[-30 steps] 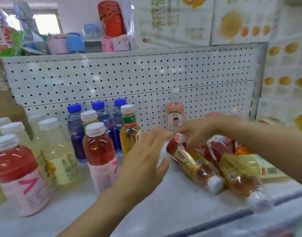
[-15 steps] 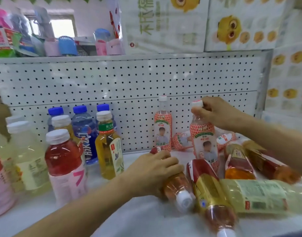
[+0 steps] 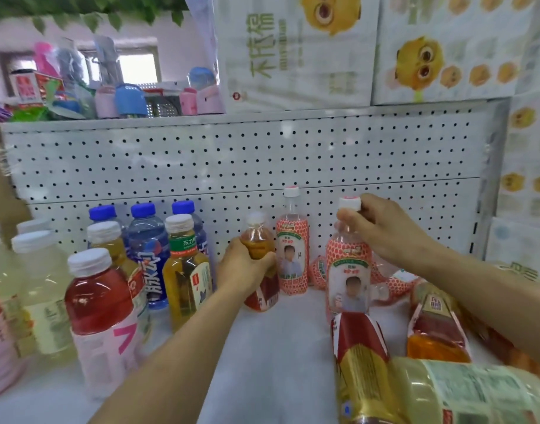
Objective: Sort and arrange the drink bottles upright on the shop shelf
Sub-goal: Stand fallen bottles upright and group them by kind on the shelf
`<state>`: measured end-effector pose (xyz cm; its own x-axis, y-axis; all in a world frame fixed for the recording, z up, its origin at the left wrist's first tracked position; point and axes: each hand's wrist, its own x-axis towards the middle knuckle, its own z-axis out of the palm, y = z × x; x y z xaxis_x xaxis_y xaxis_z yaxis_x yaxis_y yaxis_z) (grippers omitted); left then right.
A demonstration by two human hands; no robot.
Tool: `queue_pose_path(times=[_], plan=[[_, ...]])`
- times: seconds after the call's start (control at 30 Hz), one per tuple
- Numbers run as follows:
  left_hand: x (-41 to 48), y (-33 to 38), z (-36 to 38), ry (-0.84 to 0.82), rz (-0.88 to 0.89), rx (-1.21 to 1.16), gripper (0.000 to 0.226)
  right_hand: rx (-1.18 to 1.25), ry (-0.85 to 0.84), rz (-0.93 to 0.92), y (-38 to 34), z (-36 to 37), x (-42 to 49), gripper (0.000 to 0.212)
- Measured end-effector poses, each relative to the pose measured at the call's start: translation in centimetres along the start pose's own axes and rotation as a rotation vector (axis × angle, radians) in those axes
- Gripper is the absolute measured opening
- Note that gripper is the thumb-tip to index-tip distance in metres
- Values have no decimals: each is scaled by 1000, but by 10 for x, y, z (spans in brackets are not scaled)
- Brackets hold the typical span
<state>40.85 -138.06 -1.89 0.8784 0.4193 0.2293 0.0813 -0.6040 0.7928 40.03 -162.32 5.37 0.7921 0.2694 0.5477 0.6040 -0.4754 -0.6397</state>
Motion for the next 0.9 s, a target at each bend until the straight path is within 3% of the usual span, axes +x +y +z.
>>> queue_pose_path(times=[0.07, 0.13, 0.17, 0.2, 0.3, 0.37, 0.47, 0.53, 0.63, 0.73, 0.9], plan=[[-10, 7, 4, 129, 92, 56, 69, -8, -8, -24, -3, 9, 4, 30], [-33, 16, 7, 336, 365, -13, 71, 20, -48, -11, -3, 12, 9, 26], [-46, 23, 9, 331, 487, -103, 70, 44, -80, 2, -4, 11, 11, 26], [-57, 31, 11, 225, 548, -204, 70, 44, -114, 6, -5, 8, 11, 29], [-69, 55, 26, -238, 458, -266, 92, -52, -259, 21, 1, -9, 9, 50], [-64, 63, 33, -345, 410, -170, 93, -201, -365, 59, 9, -24, 5, 63], [-59, 63, 37, -304, 410, -129, 78, -535, -430, 167, 33, -38, -2, 79], [-56, 56, 32, -268, 414, -76, 70, -616, -415, 255, 51, -39, -10, 66], [-44, 40, 14, -241, 371, -88, 59, -585, -374, 315, 55, -39, -11, 53], [-37, 27, 0, -226, 341, -128, 60, -590, -296, 262, 37, -42, 15, 44], [-37, 23, -2, -212, 361, -108, 66, -516, -163, 138, 4, -24, 64, 54]])
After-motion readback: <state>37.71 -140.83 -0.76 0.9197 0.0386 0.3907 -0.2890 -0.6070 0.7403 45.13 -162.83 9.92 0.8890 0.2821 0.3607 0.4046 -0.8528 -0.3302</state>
